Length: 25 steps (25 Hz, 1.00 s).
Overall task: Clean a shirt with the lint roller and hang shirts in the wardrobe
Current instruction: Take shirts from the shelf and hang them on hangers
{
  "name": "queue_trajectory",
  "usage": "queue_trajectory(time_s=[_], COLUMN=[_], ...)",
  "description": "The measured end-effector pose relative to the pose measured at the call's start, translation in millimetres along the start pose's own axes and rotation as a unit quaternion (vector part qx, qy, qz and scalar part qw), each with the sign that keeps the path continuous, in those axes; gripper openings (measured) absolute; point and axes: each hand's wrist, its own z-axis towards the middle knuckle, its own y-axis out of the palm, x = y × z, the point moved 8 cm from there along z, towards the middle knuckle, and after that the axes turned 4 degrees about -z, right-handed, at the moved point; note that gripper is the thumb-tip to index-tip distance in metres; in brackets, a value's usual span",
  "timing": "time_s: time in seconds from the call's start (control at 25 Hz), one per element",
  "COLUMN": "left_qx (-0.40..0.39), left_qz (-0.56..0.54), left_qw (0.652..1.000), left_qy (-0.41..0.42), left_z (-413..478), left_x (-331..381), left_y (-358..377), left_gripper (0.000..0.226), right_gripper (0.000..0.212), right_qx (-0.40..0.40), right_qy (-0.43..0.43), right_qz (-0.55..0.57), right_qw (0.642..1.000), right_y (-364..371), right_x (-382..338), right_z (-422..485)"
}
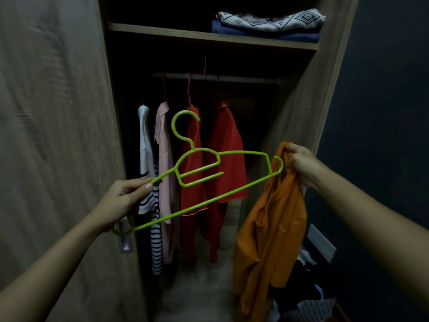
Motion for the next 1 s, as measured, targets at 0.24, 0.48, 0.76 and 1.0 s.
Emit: queue_trajectory(time_s=[0.24,0.48,0.76,1.0], left_qx=[-0.069,0.102,0.148,-0.071], left_qz=[0.101,0.233,0.281,0.261], left_qw=[0.989,0.935,0.908,0.954], left_qy=[0.085,0.249,0.272,0.126], left_z=[-8.2,-22.1,-86.7,-73.7], left_x=[21.0,53.0,59.5,-76.1], left_y=[66.3,59.0,148.0,97.6], left_gripper=[0.029,0.029,0.026,0.035], right_gripper=[0.058,0.048,0.037,0.044], right_qx=[-0.142,0.06,0.099,0.05], right_qy=[-0.213,-0.496,-0.526,-0.512], right_qz=[-0.217,-0.492,-0.431,-0.452], right_qw=[0.942,0.713,0.726,0.728], right_y=[89.8,72.1,60.4,32.7], right_x=[-67.4,-99.4,-110.8,-94.8], right_z=[-62.5,-90.0,-92.5,-86.4])
